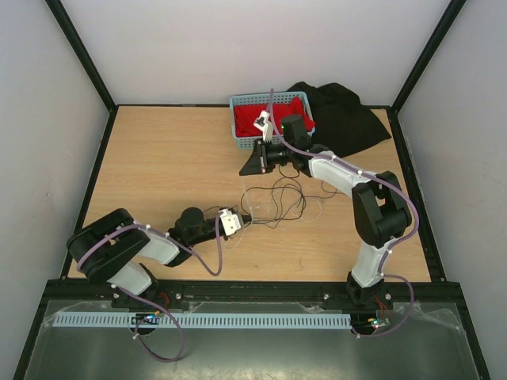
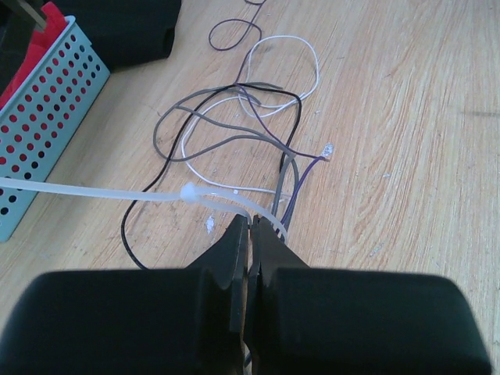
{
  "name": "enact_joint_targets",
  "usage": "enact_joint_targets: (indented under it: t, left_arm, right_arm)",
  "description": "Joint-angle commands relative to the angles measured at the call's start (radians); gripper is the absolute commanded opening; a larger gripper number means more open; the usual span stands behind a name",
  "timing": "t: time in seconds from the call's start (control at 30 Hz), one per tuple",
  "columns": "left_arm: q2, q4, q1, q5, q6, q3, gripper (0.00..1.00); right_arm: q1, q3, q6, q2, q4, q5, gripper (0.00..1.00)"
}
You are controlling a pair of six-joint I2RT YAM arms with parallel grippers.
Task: Zip-tie the wires
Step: Tie the cable at the center of the board.
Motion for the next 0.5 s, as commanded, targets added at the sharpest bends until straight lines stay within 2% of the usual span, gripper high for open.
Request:
enact_joint_targets:
  t: [0.0, 0.03, 0.1, 0.17, 0.27, 0.33, 0.47]
  left_arm:
    - [0.007, -0.005, -0.018, 0.035, -0.048, -0.007, 0.0]
    - [0.002, -0.005, -0.005, 0.043, -0.063, -0.002, 0.0]
    - [-0.013, -0.006, 0.016, 0.059, -0.094, 0.008, 0.0]
    - [-0.025, -0.005, 0.032, 0.081, -0.112, 0.016, 0.0]
    - [-0.035, -0.006, 0.038, 0.093, -0.123, 0.017, 0.0]
    - [-0.038, -0.006, 0.045, 0.097, -0.137, 0.017, 0.0]
    - [-0.045, -0.007, 0.054, 0.103, -0.164, 0.016, 0.0]
  right_arm:
    - [-0.024, -0.003, 0.004, -0.072, 0.064, -0.012, 0.0]
    - [-0.026, -0.027, 0.003, -0.089, 0.058, -0.025, 0.02]
    - [-0.035, -0.083, 0.002, -0.137, 0.057, -0.048, 0.24]
    - [-0.043, -0.149, 0.003, -0.186, 0.064, -0.05, 0.41]
    - [-0.052, -0.226, -0.031, -0.259, 0.088, -0.039, 0.6]
    - [-0.053, -0.261, -0.046, -0.299, 0.093, -0.032, 0.66]
    - [-0.053, -0.325, -0.061, -0.355, 0.102, -0.019, 0.72]
